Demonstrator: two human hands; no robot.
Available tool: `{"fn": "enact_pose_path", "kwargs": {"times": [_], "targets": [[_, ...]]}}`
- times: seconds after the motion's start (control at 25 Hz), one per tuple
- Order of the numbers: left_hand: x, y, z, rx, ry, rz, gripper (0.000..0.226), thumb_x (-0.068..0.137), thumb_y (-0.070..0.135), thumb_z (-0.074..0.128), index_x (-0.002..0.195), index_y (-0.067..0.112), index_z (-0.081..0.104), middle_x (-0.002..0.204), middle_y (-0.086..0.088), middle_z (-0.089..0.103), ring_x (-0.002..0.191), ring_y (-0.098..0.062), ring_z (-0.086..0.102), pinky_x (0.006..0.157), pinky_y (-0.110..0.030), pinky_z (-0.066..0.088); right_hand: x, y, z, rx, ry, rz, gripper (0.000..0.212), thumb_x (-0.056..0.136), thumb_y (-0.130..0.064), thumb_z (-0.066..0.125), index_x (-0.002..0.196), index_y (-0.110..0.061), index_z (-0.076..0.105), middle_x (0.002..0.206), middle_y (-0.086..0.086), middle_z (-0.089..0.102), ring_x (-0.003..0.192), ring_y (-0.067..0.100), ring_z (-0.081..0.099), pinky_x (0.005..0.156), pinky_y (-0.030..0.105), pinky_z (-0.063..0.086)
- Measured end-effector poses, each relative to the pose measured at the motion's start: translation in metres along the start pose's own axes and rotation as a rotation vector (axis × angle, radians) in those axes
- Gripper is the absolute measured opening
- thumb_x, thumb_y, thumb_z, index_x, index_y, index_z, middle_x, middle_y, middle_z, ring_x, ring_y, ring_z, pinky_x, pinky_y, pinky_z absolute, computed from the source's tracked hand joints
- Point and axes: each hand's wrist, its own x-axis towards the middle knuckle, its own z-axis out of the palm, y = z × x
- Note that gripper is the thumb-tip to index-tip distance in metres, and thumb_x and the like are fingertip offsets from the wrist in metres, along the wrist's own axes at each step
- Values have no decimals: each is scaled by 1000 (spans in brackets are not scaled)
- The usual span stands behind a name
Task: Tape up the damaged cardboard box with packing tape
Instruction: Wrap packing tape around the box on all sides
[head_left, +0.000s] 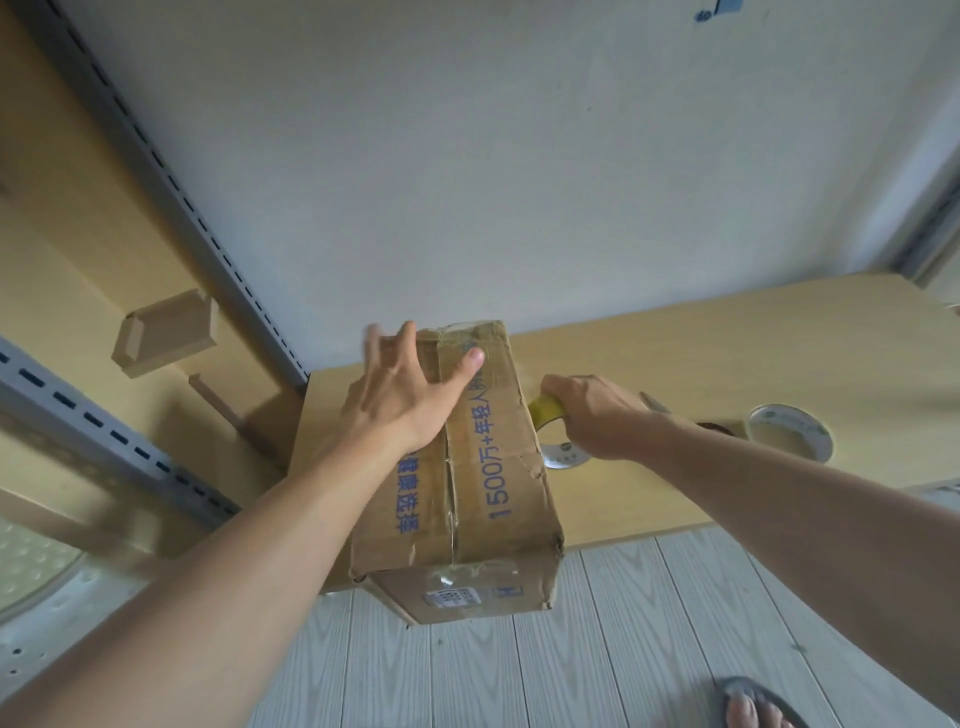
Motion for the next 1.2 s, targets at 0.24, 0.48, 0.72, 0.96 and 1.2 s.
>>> {"fn": "enact_pose_path", "kwargs": {"times": [0.24,0.48,0.72,0.96,1.2], "targets": [[15,-15,-1,-92,49,-96,78,91,80,30,151,31,29,141,-11,57,119,-36,59,88,-38,45,-16,7,5,189,114,33,30,83,3,43,108,-12,49,89,8,56,76,31,54,54,33,35],[17,11,14,-248,43,-32,72,85,81,45,134,28,42,109,1,63,94,-27,60,71,-34,45,-41,52,4,255,157,164,29,84,-2,50,111,-13,48,94,8,56,83,31,50,66,34,33],[23,40,39,-381,105,6,60,91,72,51,131,28,49,107,6,65,101,-24,63,80,-33,46,-50,92,-3,288,273,407,10,91,-16,54,100,-14,59,83,9,61,77,31,53,62,33,34],[28,-22,28,-588,146,61,42,100,54,49,125,20,55,112,10,58,105,-9,58,80,-17,40,-47,45,0,405,409,296,33,84,-43,40,80,-16,57,69,9,67,72,35,64,66,41,51],[24,-77,37,-658,177,-61,23,107,43,40,118,27,53,97,26,53,97,2,59,101,-27,43,-23,-23,-11,552,480,152,29,84,-36,35,84,-15,56,70,-2,54,66,21,46,61,29,39]]}}
